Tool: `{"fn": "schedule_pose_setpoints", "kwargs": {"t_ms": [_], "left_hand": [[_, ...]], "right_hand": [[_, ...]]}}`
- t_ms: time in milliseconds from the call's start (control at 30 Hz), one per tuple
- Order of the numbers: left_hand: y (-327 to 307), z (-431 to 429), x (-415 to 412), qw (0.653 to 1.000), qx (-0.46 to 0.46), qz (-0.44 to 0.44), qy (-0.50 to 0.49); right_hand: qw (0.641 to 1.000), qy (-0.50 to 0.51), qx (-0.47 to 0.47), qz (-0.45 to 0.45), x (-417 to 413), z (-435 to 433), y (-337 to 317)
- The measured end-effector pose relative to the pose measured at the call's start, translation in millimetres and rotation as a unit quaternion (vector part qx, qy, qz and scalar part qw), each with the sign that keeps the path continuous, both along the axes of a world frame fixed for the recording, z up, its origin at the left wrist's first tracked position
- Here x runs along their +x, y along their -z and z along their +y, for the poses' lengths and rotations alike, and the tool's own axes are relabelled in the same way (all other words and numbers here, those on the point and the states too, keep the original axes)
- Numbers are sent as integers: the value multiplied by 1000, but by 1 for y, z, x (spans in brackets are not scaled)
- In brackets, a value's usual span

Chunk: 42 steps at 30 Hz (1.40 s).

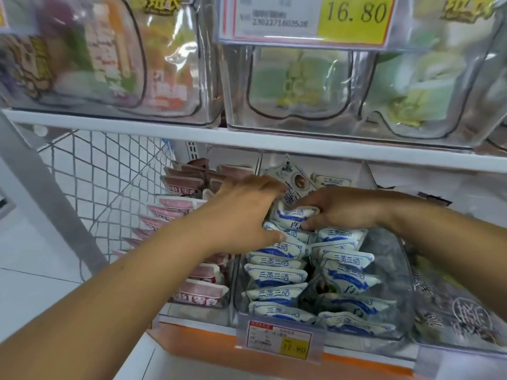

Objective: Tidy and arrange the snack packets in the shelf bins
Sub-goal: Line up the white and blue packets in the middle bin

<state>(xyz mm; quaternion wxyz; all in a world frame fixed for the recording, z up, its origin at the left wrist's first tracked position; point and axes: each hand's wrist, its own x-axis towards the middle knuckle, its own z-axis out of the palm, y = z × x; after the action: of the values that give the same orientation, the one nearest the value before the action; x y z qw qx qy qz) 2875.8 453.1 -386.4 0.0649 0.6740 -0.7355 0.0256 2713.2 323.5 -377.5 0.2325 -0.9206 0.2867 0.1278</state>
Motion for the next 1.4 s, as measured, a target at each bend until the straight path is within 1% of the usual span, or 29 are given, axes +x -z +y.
{"fn": "schedule_pose_setpoints", "kwargs": {"t_ms": [100,167,300,433,533,633,700,767,867,933,1033,1133,1200,1300,1400], "left_hand": [[-6,-11,-5,998,47,-34,7],[-10,-14,-6,996,81,-45,8],[-8,-8,-7,993,95,-77,-4],[-10,-4,-10,989,97,-114,8],[-9,-5,-12,992,76,-101,27],[-6,-5,-15,993,72,-88,42],[-6,-6,-15,994,64,-80,43],[-6,-6,-18,995,49,-61,55],[-1,0,-33,995,58,1,84],[3,3,-42,994,67,27,84],[3,2,-50,995,72,37,63],[3,2,-58,991,79,75,76],[7,5,-63,988,79,103,84],[13,14,-64,991,79,84,65],[12,19,-57,993,88,71,45]], "right_hand": [[1000,-21,-2,-6,-2,9,0],[1000,-16,-14,-17,-7,14,-2],[997,64,-32,-32,-26,20,-18],[984,133,-68,-95,-41,28,-20],[973,148,-107,-141,-51,38,-19],[959,173,-131,-184,-65,43,-32],[949,166,-156,-218,-76,43,-40],[945,170,-165,-227,-84,48,-47],[941,196,-167,-221,-94,55,-49],[950,161,-166,-212,-98,58,-46],[968,98,-181,-144,-97,57,-38],[971,20,-232,-46,-90,59,-37],[965,-29,-258,18,-82,62,-32],[964,-53,-253,64,-73,63,-19],[971,-63,-220,71,-67,57,-11]]}}
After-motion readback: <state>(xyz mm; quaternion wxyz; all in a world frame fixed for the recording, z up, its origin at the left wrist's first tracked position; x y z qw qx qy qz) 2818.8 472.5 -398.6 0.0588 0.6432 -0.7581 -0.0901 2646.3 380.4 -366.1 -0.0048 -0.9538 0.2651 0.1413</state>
